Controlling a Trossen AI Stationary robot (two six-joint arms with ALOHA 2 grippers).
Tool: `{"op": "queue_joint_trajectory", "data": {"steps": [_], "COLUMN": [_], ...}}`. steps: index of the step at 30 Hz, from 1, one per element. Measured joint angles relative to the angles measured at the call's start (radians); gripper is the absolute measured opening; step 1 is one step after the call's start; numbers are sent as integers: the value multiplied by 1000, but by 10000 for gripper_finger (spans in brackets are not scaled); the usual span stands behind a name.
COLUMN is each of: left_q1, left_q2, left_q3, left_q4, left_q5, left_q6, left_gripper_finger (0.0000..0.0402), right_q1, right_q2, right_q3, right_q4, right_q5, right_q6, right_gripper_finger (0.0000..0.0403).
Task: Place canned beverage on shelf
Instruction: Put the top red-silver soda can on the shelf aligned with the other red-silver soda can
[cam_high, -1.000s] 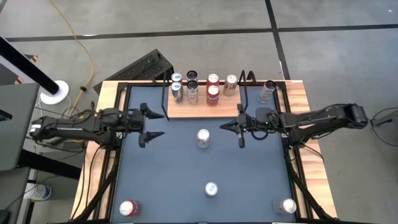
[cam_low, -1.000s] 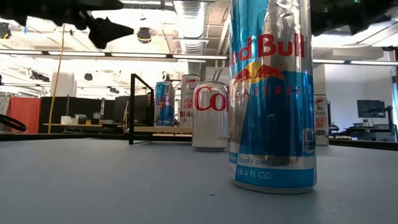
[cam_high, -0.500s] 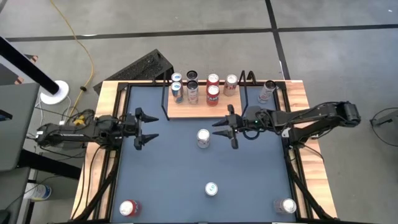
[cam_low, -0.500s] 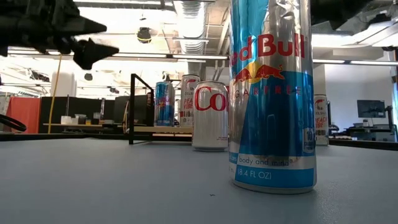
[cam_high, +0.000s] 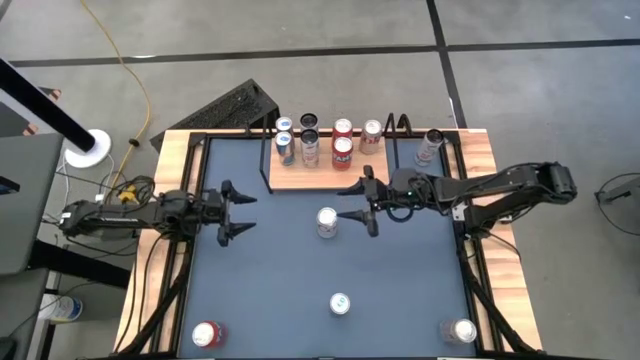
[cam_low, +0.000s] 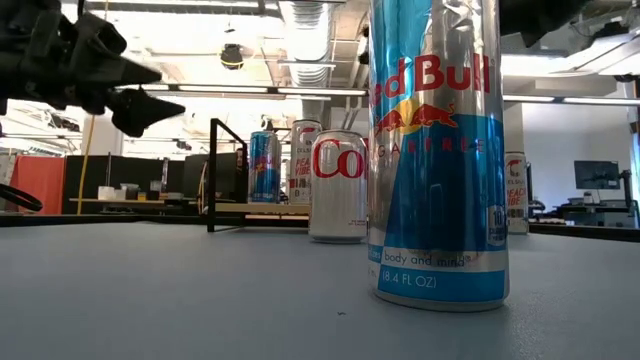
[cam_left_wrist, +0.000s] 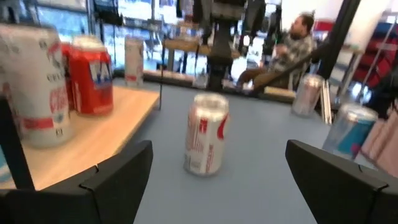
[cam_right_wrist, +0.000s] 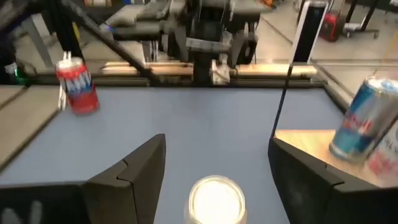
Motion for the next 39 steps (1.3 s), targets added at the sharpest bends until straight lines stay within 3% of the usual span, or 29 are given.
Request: {"op": "queue_joint_trajectory", "data": {"steps": [11, 30, 39], "left_q1": [0, 0, 0], "left_q2": [11, 27, 27], "left_q3": [-1, -2, -2], "left_q4": [-73, -208, -207], "left_q5": [-68, -59, -59], "left_q6": [12, 13, 13], "left_gripper_finger": [357, 357, 357], "right_q1": [5, 15, 12], "right_q2": [113, 90, 163], "right_q3": [140, 143, 143], "right_q4": [-125, -223, -176], "right_q5": [0, -9, 45], "right_q6": [-58, -41, 43], "right_gripper_finger": [272, 272, 272]}}
